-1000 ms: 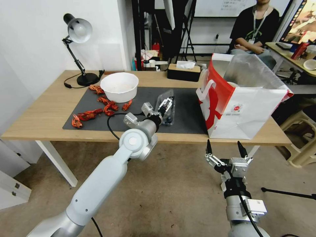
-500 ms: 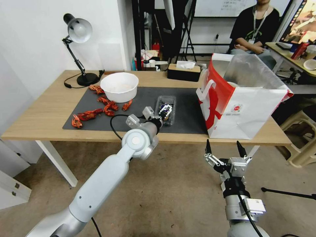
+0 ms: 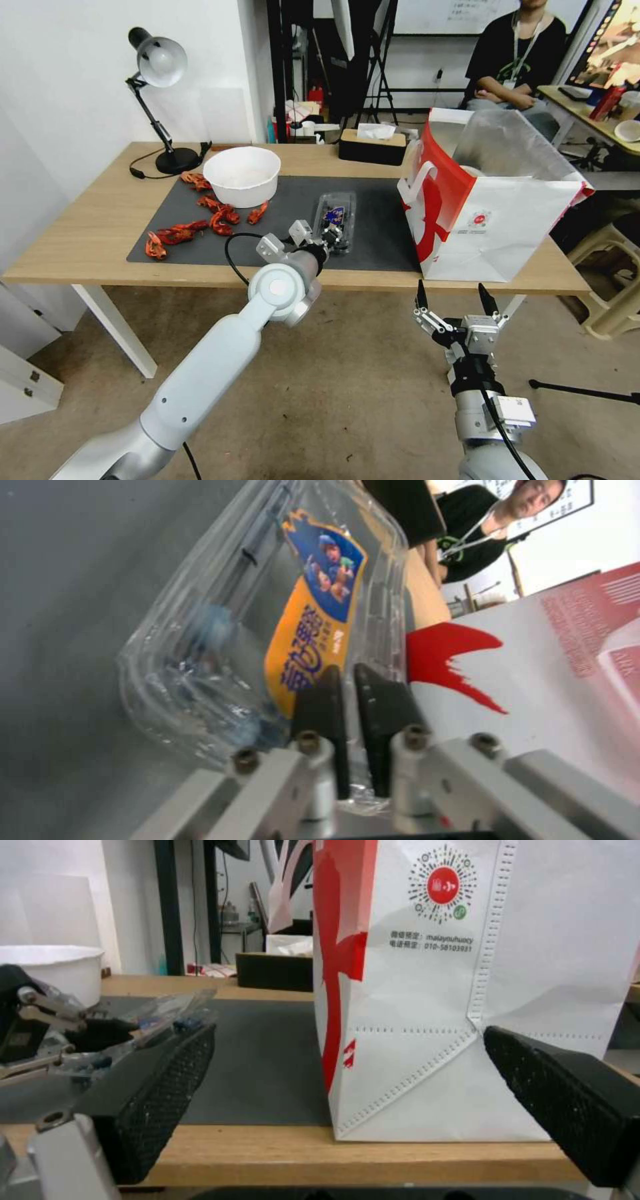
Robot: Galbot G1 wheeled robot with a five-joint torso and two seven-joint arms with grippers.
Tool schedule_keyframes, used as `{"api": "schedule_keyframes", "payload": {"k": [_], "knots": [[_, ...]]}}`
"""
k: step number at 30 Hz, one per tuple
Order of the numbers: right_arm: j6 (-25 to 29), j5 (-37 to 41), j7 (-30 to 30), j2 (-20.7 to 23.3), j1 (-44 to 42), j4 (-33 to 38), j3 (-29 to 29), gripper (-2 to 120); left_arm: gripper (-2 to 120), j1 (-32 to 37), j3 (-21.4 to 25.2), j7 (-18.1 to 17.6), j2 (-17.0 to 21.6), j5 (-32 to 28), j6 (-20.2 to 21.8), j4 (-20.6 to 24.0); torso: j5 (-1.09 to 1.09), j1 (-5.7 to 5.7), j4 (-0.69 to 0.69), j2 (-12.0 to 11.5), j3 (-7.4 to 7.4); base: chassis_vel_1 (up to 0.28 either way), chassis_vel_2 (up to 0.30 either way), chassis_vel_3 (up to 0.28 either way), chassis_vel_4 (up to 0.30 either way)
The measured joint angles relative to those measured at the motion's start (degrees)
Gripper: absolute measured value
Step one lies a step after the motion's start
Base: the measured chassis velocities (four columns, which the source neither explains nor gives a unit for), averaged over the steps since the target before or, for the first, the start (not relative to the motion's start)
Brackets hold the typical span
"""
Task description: Close the takeout container lid, then place the container into the takeout bag.
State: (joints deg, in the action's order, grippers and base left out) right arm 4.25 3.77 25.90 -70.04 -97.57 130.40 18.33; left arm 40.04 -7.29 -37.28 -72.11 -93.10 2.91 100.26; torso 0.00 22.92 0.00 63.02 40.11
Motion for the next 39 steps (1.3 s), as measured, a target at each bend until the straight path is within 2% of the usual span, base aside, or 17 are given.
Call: {"api": "schedule_keyframes", "payload": {"k": [2, 17, 22, 25, 26, 27, 28, 30, 39], "knots": [[0.0, 0.0, 0.0, 0.0, 0.1, 0.0, 0.0, 100, 0, 0.0, -0.1, -0.2, 0.1, 0.2, 0.1, 0.0, 0.0, 0.0, 0.0, 0.0, 0.0, 0.0, 0.0, 0.0, 0.0], [-1.5, 2.6, 0.2, 0.7, 2.6, -0.4, 0.0, 100, 0, 0.0, -1.0, -1.4, 0.4, 2.2, 1.2, -0.3, 0.0, 0.0, -0.01, 0.0, 0.0, 0.0, 0.0, 0.0, 0.0], [-4.8, 9.4, 0.7, 2.4, 6.6, -0.3, -0.7, 100, 0, 0.0, -1.6, -1.2, 0.5, 3.4, 1.2, -0.3, 0.0, 0.0, 0.0, 0.0, 0.0, 0.0, 0.0, 0.0, 0.0], [-7.6, 16.7, 1.1, 4.1, 9.9, -0.3, -1.1, 100, 0, -0.7, -2.4, -0.9, 0.5, 3.9, 1.1, -0.9, 0.0, 0.0, 0.0, 0.0, 0.0, 0.0, 0.0, 0.0, 0.0], [-7.6, 16.7, 1.1, 4.1, 9.9, -0.3, -1.1, 100, 0, -0.7, -2.4, -0.9, 0.5, 3.9, 1.1, -0.9, 0.0, 0.0, 0.0, 0.0, 0.0, 0.0, 0.0, 0.0, 0.0], [-8.9, 20.9, 1.2, 5.0, 11.5, -0.6, -1.3, 100, 0, -0.9, -2.7, -0.7, 0.4, 4.0, 1.1, -1.0, 0.0, 0.01, -0.01, 0.0, 0.0, 0.0, 0.0, 0.0, 0.0], [-8.9, 20.9, 1.2, 5.0, 11.5, -0.6, -1.3, 100, 0, -0.9, -2.7, -0.7, 0.4, 4.0, 1.1, -1.0, 0.0, 0.01, -0.01, 0.0, 0.0, 0.0, 0.0, 0.0, 0.0], [-11.2, 28.4, 1.2, 6.6, 13.9, -1.0, -2.1, 100, 0, -1.1, -2.9, -0.6, 0.4, 4.3, 1.0, -1.2, 0.0, 0.01, 0.0, 0.0, 0.0, 0.0, 0.0, 0.0, 0.0], [-13.2, 40.1, 1.0, 8.2, 18.5, -3.0, -4.5, 100, 0, -1.4, -3.2, -0.3, 0.3, 5.1, 0.9, -1.3, 0.0, 0.01, -0.01, 0.0, 0.0, 0.0, 0.0, 0.0, 0.0]]}}
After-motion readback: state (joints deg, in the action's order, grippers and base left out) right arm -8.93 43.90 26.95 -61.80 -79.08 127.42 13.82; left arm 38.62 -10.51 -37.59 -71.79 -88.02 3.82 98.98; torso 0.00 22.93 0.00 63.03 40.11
